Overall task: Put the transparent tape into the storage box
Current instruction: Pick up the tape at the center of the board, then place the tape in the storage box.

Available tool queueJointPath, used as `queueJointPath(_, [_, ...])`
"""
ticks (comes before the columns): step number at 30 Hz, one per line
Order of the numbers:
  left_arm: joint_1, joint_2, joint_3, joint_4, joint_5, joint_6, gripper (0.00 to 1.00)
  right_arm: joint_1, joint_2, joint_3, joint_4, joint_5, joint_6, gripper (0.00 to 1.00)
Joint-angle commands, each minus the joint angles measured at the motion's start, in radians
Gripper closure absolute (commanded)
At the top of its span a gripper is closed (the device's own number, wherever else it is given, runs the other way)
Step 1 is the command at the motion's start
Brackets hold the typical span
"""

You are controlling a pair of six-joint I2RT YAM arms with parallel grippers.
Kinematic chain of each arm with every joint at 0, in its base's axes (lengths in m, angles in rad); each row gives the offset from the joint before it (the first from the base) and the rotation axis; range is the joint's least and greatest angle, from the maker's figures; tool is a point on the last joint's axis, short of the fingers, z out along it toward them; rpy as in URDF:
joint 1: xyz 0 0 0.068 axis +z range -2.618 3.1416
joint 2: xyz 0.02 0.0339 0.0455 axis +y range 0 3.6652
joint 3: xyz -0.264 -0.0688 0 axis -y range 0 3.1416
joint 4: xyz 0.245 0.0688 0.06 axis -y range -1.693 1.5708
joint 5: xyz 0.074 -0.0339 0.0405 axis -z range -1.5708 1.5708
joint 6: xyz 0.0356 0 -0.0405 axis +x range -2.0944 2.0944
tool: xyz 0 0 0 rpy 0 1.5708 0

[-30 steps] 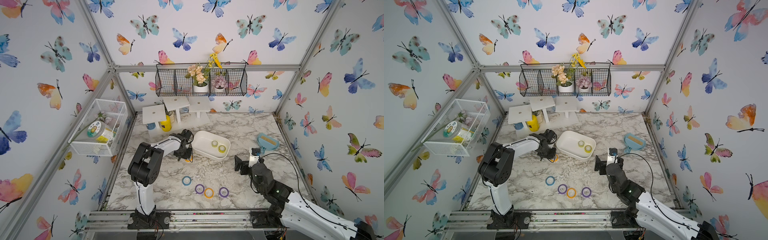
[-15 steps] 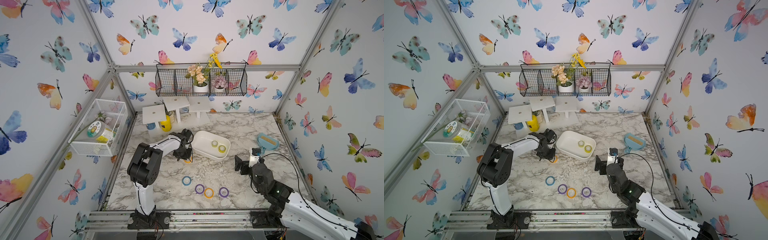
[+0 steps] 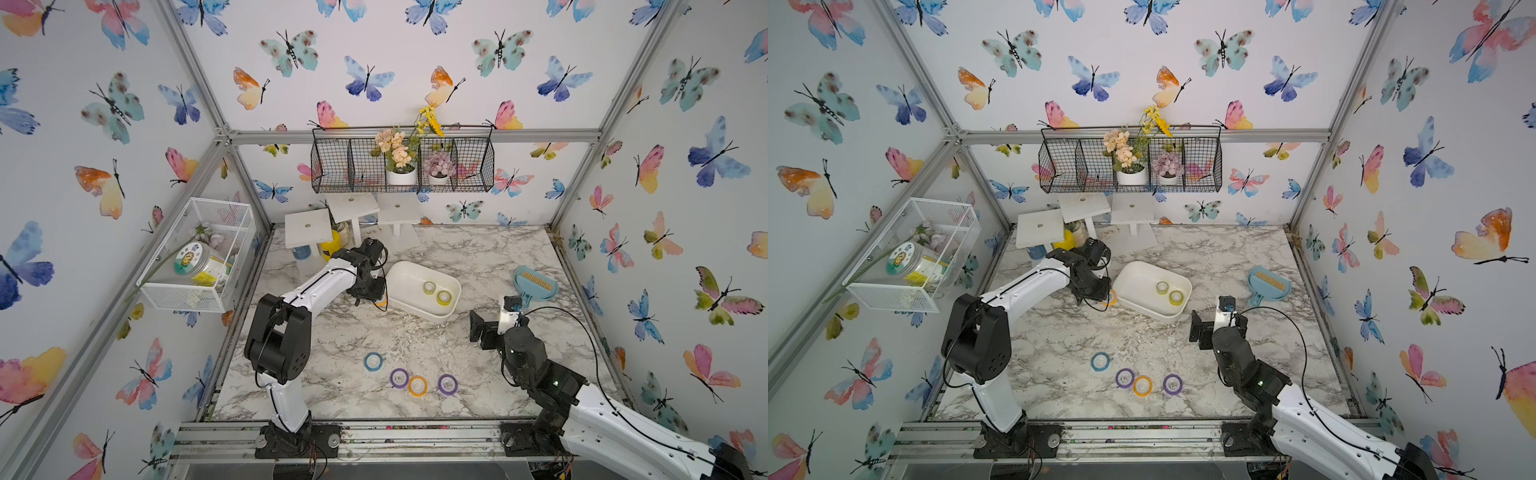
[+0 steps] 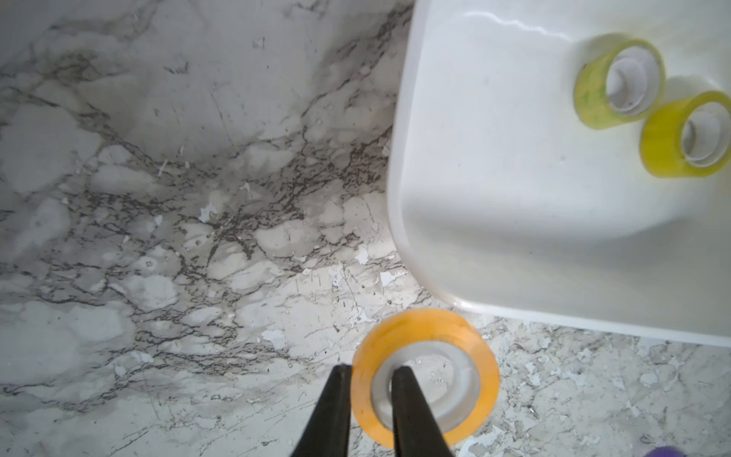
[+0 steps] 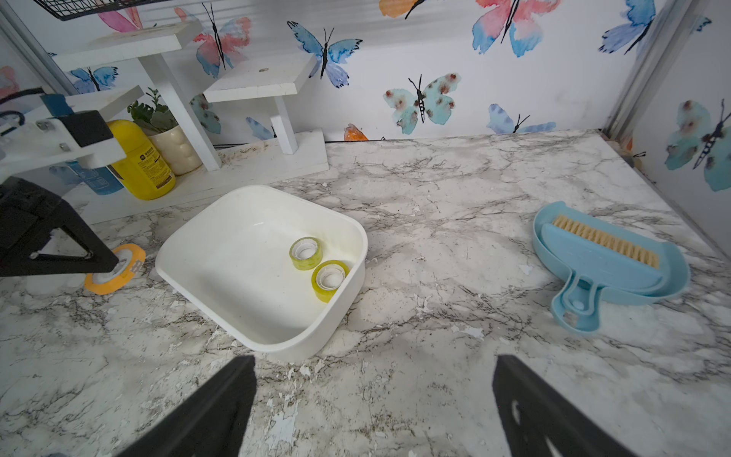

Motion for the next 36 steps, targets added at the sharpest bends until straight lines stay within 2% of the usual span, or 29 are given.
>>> queueJointPath(1, [-0.011, -0.015, 0.057, -0.044, 0.004, 0.010, 0.79, 0.002, -0.003, -0.011, 0.004, 0.030, 0.009, 0.01])
queueJointPath(7, [-0.037, 0.055, 0.171, -0.045, 0.001, 0.002, 0.80, 0.002, -0.005, -0.012, 0.004, 0.030, 0.009, 0.01])
queueJointPath(21, [-0.112, 0.328, 0.465, -0.047, -0.020, -0.024, 0.80, 0.002, -0.013, -0.012, -0.001, 0.030, 0.011, 0.01])
queueJointPath(36, [-0.142, 0.459, 0.501, 0.037, -0.119, -0.043, 0.80, 0.002, -0.017, -0.013, -0.001, 0.030, 0.012, 0.01])
